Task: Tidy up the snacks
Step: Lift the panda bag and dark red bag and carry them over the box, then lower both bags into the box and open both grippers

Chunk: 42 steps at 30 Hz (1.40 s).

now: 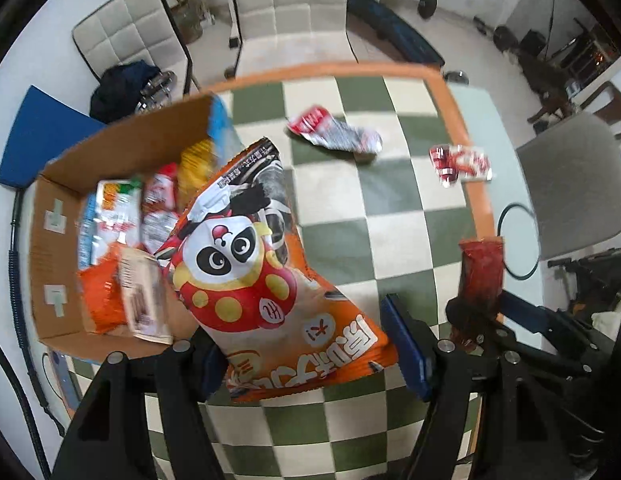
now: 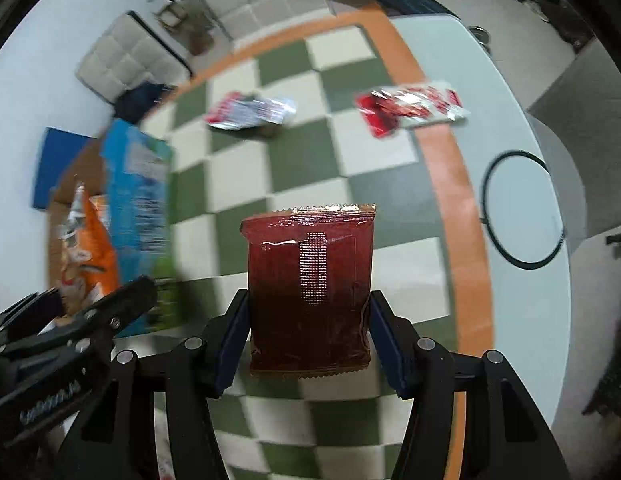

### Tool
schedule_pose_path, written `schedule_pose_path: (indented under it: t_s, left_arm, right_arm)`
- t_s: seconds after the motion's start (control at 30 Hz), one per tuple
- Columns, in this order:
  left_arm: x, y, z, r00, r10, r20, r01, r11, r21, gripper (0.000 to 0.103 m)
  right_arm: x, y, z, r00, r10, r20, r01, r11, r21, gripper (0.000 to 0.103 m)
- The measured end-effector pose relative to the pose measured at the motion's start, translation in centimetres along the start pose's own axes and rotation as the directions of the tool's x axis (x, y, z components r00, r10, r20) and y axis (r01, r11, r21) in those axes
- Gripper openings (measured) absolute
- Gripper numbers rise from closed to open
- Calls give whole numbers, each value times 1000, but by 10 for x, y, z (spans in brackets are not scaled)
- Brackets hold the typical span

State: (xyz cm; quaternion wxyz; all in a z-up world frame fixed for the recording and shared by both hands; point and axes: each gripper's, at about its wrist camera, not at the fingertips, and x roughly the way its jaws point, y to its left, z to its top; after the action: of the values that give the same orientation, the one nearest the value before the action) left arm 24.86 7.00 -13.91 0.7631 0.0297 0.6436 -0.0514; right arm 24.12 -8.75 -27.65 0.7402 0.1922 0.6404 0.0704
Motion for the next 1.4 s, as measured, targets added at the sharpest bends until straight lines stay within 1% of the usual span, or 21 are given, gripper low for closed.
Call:
schedule_pose_path:
  t_s: [0.07, 0.13, 0.17, 0.23, 0.3, 0.37, 0.4, 0.47, 0.57, 0.67, 0.77, 0.9, 1.07, 1.17, 1.4]
  left_arm:
    - [-16, 19, 1, 1000, 1, 25, -1, 1000, -4, 68]
    - [-34, 41, 1, 999, 11, 50, -10, 1000, -9, 68]
    - [-45, 56, 0, 998, 20, 63, -20, 1000, -14, 68]
    - [-51, 77, 0, 997, 28, 73, -26, 999, -25, 68]
    - [-59, 106, -1, 996, 52, 78, -48, 998, -46, 68]
    - [-62, 132, -3, 994, 81, 78, -76, 995, -66, 68]
    - [-61, 148, -4, 993, 99, 70, -93, 993, -78, 68]
    - [-56, 178, -7, 993, 113, 46, -107, 989, -104, 68]
    - [-46, 211, -12, 993, 122, 5, -120, 984, -128, 68]
    - [-28, 247, -17, 990, 135, -48, -141, 979, -150, 68]
    - [-7, 272, -21, 986, 127, -108, -143, 977, -157, 68]
    - [25, 298, -26, 975, 110, -191, -143, 975, -169, 68]
    - [52, 313, -29, 964, 58, -261, -111, 975, -193, 68]
    - [63, 316, -31, 957, 46, -288, -104, 976, -190, 68]
    - [71, 311, -25, 951, 61, -305, -114, 981, -159, 68]
  right_arm:
    - [-24, 18, 2, 999, 45, 8, -45, 999, -19, 60]
    - [-39, 34, 1, 996, 82, 18, -82, 996, -43, 60]
    - [-40, 46, 2, 995, 97, 21, -96, 994, -56, 60]
    - [-43, 70, 7, 991, 133, 25, -130, 988, -84, 60]
    - [-49, 99, 4, 986, 164, 22, -160, 980, -115, 60]
    - [-49, 123, 3, 984, 179, 16, -175, 975, -138, 60]
    - [-46, 135, 3, 983, 184, 12, -180, 972, -148, 60]
    - [-36, 159, 2, 982, 190, -4, -188, 969, -158, 60]
    - [-16, 188, 1, 981, 189, -34, -192, 968, -160, 60]
    - [3, 207, -1, 983, 173, -57, -180, 972, -152, 60]
    - [24, 221, -2, 987, 144, -76, -154, 977, -151, 60]
    - [54, 233, -2, 990, 98, -103, -113, 981, -158, 60]
    - [78, 243, -4, 990, 60, -126, -80, 983, -165, 60]
    - [87, 246, -5, 990, 41, -138, -64, 984, -167, 60]
    - [103, 248, -5, 987, 2, -158, -28, 986, -164, 61]
